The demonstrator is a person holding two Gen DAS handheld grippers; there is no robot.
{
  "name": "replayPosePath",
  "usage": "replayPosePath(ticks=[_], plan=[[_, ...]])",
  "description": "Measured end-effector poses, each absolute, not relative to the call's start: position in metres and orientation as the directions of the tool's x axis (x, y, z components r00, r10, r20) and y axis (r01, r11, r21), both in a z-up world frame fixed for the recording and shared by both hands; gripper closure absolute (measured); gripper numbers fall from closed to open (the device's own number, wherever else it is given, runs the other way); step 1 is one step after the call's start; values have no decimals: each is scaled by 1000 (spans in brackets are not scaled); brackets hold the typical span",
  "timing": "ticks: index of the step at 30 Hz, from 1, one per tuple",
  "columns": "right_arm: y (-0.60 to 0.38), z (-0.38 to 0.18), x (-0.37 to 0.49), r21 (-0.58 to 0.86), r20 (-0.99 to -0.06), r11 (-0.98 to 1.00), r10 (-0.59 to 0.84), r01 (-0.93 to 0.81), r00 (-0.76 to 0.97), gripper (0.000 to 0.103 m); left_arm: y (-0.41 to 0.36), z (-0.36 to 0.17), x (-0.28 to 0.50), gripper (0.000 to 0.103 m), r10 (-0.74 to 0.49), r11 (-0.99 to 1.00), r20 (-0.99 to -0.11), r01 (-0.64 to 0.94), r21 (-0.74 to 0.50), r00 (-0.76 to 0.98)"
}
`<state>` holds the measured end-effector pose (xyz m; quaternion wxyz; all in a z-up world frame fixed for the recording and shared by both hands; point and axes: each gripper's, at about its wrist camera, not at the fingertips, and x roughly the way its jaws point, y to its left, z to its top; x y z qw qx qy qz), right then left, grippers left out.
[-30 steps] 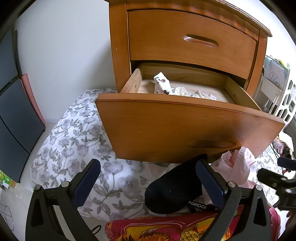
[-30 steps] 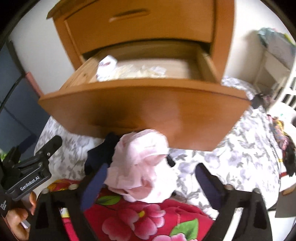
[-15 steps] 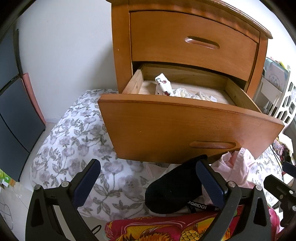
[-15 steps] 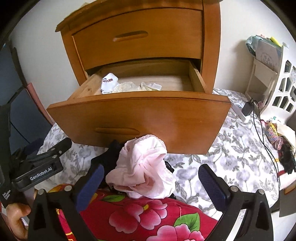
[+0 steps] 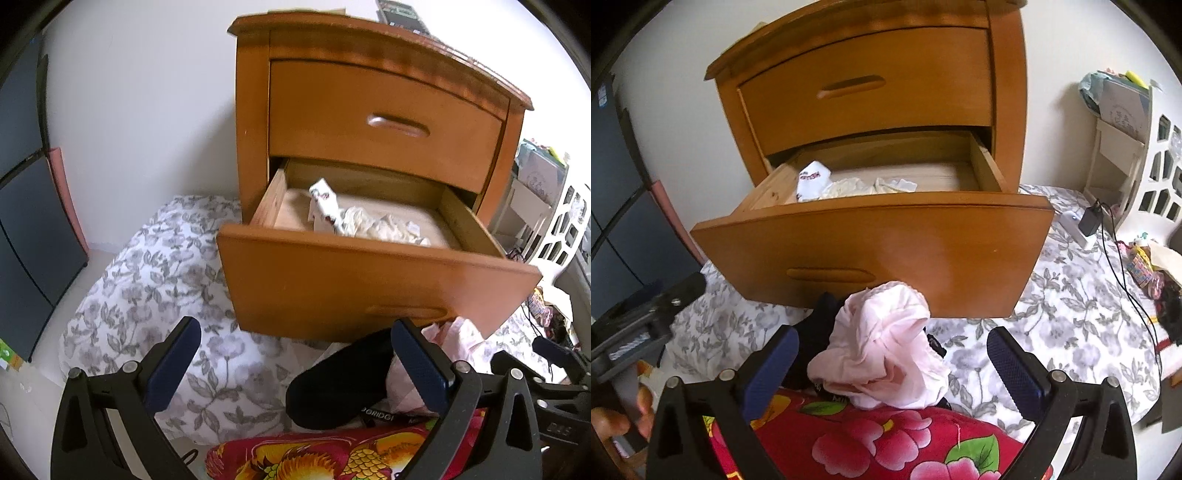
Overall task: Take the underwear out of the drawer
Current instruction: 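Move the right gripper back from the pink garment, then reach the left gripper down into the drawer toward the white HELLO sock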
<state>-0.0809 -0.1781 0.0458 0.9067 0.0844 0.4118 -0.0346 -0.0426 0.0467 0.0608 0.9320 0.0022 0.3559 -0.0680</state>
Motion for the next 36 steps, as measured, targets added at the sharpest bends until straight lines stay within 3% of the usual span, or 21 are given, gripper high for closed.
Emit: replayPosePath(ticks=[9,19,36], plan=[[-185,39,-74,128,-753,980,-3,152,658,0,58,99,-22,0,-212,977,-660,152,-147,721],[-185,29,-68,149,-770,979,24,143,638,0,59,143,41,0,-231,973,-699,182,-145,677],[-195,22,-67,230,-775,962,88,150,626,0,37,109,152,1,-175,982,-892,139,-127,416]])
